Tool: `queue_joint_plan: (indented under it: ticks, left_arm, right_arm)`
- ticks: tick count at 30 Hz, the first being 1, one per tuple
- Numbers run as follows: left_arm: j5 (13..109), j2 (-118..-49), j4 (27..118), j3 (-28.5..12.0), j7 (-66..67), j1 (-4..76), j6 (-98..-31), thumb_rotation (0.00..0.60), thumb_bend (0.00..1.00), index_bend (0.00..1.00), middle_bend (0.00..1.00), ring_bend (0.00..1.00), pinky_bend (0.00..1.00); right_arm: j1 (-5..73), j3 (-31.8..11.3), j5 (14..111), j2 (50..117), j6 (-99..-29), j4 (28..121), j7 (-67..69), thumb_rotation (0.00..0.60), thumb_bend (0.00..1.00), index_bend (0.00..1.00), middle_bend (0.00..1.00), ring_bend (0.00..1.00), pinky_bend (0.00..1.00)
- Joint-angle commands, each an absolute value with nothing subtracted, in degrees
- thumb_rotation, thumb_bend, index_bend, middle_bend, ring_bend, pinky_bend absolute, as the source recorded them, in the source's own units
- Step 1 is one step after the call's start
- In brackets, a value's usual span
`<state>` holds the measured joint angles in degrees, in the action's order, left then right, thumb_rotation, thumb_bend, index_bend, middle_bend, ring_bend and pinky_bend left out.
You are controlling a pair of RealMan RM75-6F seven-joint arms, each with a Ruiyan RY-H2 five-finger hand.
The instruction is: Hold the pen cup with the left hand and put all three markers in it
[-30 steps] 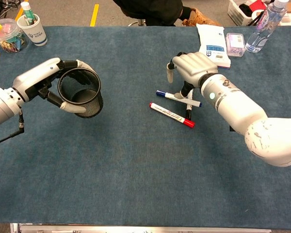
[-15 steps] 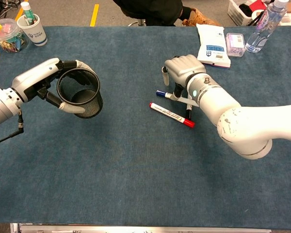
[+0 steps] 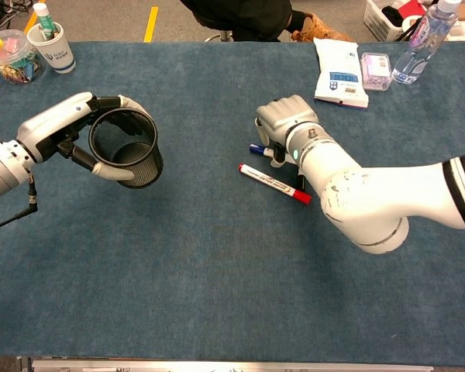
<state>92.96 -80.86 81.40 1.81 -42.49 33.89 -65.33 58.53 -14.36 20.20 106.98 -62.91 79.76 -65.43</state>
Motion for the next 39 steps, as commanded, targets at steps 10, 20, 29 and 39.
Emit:
queue_joint_plan:
  ticks: [10, 20, 29, 39]
  left_arm:
    - [93.0, -80.8, 80.7, 2.0, -43.4, 33.7, -65.8, 0.6, 0.02, 0.33, 0.41, 0.34, 0.29]
    - [92.9, -80.8, 80.2, 2.1, -43.9, 33.5, -66.0, 0.6, 0.02, 0.32, 0.41, 0.34, 0.29]
    - [92.7, -80.8, 80.0, 2.1, -44.0, 33.3, -66.0, 0.6, 0.02, 0.32, 0.41, 0.34, 0.29]
    - [92.7, -81.0, 79.8, 2.1, -44.0, 33.4, -65.9, 0.6, 0.02, 0.32, 0.41, 0.34, 0.29]
  right_arm:
    - [60.4, -14.3, 19.0, 108.8, -62.4, 77.4, -66.0, 0.6, 0.25, 0.51, 0.27, 0.11, 0.18]
    - [61.4, -14.3, 19.2, 109.7, -61.5, 74.6, -66.0, 0.6, 0.26, 0.51, 0.27, 0.11, 0.18]
    - [62.3, -14.1, 20.1, 111.0, -61.5, 73.0, -66.1, 0.6, 0.29, 0.54, 0.28, 0.11, 0.19]
    - [62.2, -14.1, 20.7, 110.8, -61.6, 73.0, -66.0, 0.6, 0.34, 0.58, 0.31, 0.11, 0.19]
